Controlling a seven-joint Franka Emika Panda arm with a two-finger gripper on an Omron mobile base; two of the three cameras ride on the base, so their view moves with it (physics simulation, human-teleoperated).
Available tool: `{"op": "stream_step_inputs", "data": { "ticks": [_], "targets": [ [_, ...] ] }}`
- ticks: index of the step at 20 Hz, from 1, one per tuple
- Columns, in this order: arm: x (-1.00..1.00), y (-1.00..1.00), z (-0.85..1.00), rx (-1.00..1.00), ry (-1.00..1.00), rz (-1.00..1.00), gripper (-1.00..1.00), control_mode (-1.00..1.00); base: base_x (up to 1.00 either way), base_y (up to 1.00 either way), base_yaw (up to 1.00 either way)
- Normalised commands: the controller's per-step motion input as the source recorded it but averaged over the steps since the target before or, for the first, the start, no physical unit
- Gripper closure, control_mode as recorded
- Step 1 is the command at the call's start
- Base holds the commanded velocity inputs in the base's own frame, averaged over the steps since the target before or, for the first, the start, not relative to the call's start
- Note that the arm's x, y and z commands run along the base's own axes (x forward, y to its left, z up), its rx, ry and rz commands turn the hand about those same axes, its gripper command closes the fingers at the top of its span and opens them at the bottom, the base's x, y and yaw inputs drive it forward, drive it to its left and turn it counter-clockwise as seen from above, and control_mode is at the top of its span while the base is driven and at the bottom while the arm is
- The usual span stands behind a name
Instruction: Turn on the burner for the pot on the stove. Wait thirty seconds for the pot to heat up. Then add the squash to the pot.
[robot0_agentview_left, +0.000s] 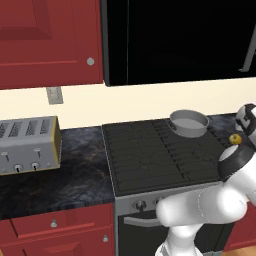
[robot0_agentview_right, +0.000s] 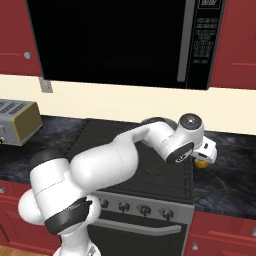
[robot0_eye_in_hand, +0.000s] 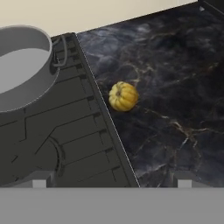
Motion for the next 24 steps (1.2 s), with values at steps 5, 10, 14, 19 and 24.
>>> {"op": "stream_step_inputs", "data": {
  "ticks": [5,10,14,19,24],
  "targets": [
    [0.25,-0.19,-0.11,0.03,0.00,0.00,-1.00,-1.00,0.00,0.00,0.00],
    [0.15,-0.17,-0.18,0.04,0.00,0.00,-1.00,-1.00,0.00,0.00,0.00],
    [0.19,-0.07,-0.23,0.02,0.00,0.00,-1.00,-1.00,0.00,0.00,0.00],
    [0.18,-0.15,-0.23,0.03,0.00,0.00,-1.00,-1.00,0.00,0.00,0.00],
    [0.24,-0.22,-0.26,0.04,0.00,0.00,-1.00,-1.00,0.00,0.00,0.00]
  ]
}}
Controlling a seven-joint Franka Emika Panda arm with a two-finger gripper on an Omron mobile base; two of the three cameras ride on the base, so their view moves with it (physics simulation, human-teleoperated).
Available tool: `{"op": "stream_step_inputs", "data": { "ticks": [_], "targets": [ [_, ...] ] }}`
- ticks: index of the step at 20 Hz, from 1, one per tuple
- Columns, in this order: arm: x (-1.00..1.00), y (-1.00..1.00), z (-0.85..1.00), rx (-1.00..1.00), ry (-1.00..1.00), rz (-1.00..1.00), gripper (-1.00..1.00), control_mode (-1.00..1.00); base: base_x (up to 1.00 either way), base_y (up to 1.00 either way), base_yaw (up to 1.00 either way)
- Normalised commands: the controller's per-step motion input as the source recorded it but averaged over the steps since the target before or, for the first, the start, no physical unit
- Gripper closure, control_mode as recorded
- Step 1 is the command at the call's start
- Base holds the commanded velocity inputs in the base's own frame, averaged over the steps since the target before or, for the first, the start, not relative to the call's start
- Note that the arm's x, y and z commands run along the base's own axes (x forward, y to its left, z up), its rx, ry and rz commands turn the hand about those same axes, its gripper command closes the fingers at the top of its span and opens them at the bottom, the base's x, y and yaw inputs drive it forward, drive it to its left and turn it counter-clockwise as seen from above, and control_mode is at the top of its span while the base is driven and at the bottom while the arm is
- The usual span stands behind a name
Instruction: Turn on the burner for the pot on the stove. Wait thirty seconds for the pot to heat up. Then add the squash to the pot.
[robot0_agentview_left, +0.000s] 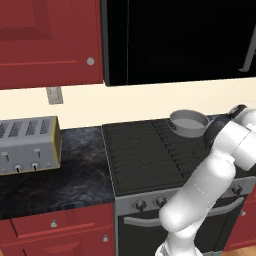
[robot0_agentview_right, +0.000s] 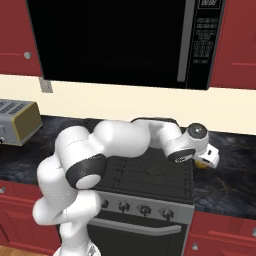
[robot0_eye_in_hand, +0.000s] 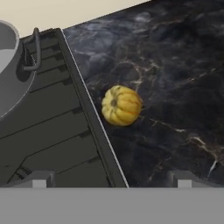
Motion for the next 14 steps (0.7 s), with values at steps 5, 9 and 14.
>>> {"op": "stream_step_inputs", "data": {
  "ticks": [5,9,14],
  "targets": [
    [0.27,-0.36,-0.19,0.05,-0.01,0.00,-1.00,-1.00,0.00,0.00,0.00],
    [0.30,-0.36,-0.16,0.05,0.00,0.00,-1.00,-1.00,0.00,0.00,0.00],
    [0.21,-0.46,-0.02,0.05,0.00,0.00,-1.00,-1.00,0.00,0.00,0.00]
  ]
}}
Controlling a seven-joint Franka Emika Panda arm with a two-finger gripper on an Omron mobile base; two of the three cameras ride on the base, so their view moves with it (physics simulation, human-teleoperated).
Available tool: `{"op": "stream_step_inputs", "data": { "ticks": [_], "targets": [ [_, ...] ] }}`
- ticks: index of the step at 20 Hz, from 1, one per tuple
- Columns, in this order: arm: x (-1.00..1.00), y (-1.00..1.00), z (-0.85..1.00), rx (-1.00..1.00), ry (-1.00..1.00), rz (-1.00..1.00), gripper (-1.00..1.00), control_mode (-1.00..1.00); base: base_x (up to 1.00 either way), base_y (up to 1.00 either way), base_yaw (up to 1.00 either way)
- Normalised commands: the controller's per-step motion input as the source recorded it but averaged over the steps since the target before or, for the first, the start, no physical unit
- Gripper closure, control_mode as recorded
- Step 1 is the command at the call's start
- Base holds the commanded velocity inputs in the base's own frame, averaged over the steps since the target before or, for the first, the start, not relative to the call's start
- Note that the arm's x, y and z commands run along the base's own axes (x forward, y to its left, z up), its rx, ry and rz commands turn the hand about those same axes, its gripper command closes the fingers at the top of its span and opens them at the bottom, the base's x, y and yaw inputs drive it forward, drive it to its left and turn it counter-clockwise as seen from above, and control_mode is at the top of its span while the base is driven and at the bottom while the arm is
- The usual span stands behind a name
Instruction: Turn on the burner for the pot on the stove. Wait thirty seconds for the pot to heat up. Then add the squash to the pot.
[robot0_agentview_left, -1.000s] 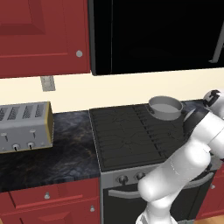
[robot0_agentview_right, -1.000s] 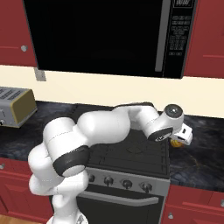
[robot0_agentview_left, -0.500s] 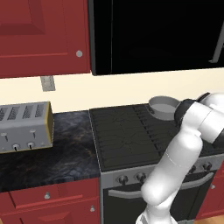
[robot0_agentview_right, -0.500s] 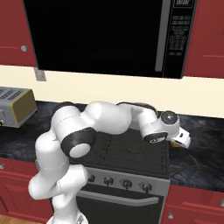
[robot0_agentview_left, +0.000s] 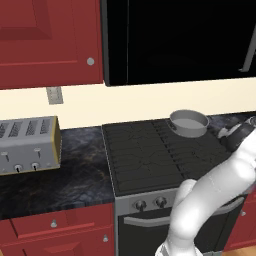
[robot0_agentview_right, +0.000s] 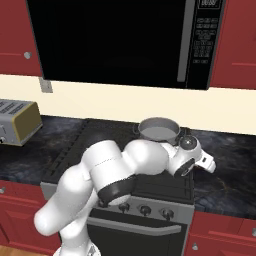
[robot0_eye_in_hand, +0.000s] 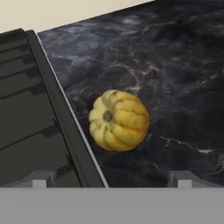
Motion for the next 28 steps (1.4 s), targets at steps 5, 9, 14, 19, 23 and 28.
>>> {"op": "stream_step_inputs", "data": {
  "ticks": [5,9,14,19,23,28],
  "targets": [
    [0.03,-0.42,0.33,-0.01,0.00,0.00,-1.00,-1.00,0.00,0.00,0.00],
    [0.01,-0.16,0.26,-0.02,-0.01,-0.05,-1.00,-1.00,0.00,0.00,0.00],
    [-0.01,-0.37,0.12,0.10,-0.05,0.00,-1.00,-1.00,0.00,0.00,0.00],
    [0.00,-0.34,0.64,0.28,0.14,0.06,-1.00,-1.00,0.00,0.00,0.00],
    [-0.01,-0.33,0.87,0.15,0.22,0.07,-1.00,-1.00,0.00,0.00,0.00],
    [0.00,-0.06,0.12,0.05,0.27,0.07,-1.00,-1.00,0.00,0.00,0.00]
  ]
}}
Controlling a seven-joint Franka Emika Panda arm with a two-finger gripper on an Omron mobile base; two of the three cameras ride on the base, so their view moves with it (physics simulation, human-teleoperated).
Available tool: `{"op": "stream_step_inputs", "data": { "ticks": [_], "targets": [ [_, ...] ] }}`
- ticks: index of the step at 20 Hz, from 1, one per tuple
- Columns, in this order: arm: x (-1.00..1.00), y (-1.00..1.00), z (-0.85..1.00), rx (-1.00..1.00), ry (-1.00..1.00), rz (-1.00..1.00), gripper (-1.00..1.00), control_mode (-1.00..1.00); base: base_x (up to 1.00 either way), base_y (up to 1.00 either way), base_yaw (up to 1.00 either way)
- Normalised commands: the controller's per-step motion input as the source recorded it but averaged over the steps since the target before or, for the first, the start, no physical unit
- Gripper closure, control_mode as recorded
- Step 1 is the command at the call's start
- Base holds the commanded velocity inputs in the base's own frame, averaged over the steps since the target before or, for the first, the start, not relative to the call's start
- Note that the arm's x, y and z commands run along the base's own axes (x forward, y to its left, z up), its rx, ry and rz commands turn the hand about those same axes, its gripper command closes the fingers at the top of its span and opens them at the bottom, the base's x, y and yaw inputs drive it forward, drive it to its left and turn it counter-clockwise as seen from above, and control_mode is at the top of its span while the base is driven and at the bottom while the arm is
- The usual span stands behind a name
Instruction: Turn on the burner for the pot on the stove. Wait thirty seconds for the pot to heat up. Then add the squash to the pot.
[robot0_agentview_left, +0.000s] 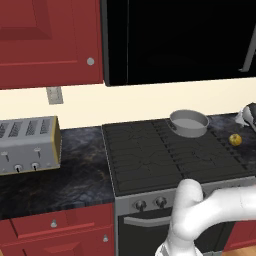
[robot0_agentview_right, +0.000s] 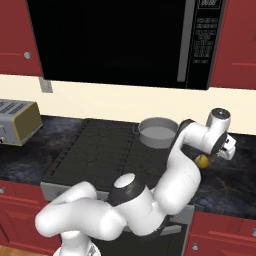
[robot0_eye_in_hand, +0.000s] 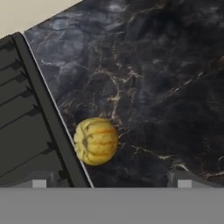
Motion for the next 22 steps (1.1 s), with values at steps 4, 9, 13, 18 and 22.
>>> {"op": "stream_step_inputs", "data": {
  "ticks": [4,9,13,18,22],
  "targets": [
    [0.01,0.03,-0.23,0.01,0.07,0.09,-1.00,-1.00,0.00,0.00,0.00],
    [0.09,0.00,-0.22,0.11,0.03,0.18,-1.00,-1.00,0.00,0.00,0.00],
    [0.18,0.07,-0.45,0.04,0.00,0.17,-1.00,-1.00,0.00,0.00,0.00],
    [0.29,0.00,-0.26,0.00,0.00,0.12,-1.00,-1.00,0.00,0.00,0.00],
    [0.25,0.00,-0.26,0.00,0.00,0.09,-1.00,-1.00,0.00,0.00,0.00]
  ]
}}
